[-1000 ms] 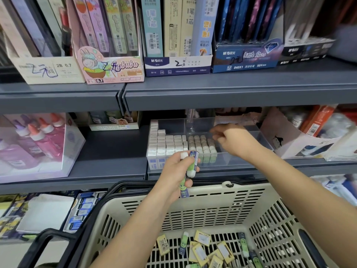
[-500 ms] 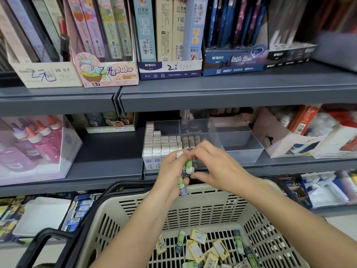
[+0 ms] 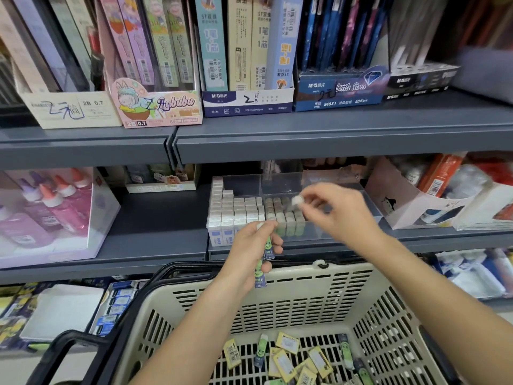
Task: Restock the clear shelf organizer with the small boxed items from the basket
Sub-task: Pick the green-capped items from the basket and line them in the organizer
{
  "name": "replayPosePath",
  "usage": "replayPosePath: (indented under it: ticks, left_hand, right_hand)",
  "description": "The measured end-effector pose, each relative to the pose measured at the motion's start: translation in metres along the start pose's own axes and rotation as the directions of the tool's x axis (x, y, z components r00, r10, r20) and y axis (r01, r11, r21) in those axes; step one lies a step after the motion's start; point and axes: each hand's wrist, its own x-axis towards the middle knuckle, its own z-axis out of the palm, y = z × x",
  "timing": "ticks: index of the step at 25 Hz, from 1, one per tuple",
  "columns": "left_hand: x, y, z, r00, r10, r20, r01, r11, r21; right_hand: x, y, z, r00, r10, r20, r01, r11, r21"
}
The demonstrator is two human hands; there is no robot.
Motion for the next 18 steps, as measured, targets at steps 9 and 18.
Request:
replayPosePath:
  ticks: [9, 18]
  left_hand:
    - [-0.003, 0.001, -0.007, 0.997, 0.050, 0.058, -0.054, 0.996, 0.074]
    - [-0.004, -0.001, -0.010, 0.989, 0.130, 0.076, -0.138, 0.984, 0.108]
  right_hand:
    - [0.033, 0.042, 0.013, 0.957, 0.274, 0.097, -0.264, 0.959, -0.106]
    - [0.043, 0.061, 0.043, 0.843, 0.452, 0.293, -0.379, 0.884, -0.274]
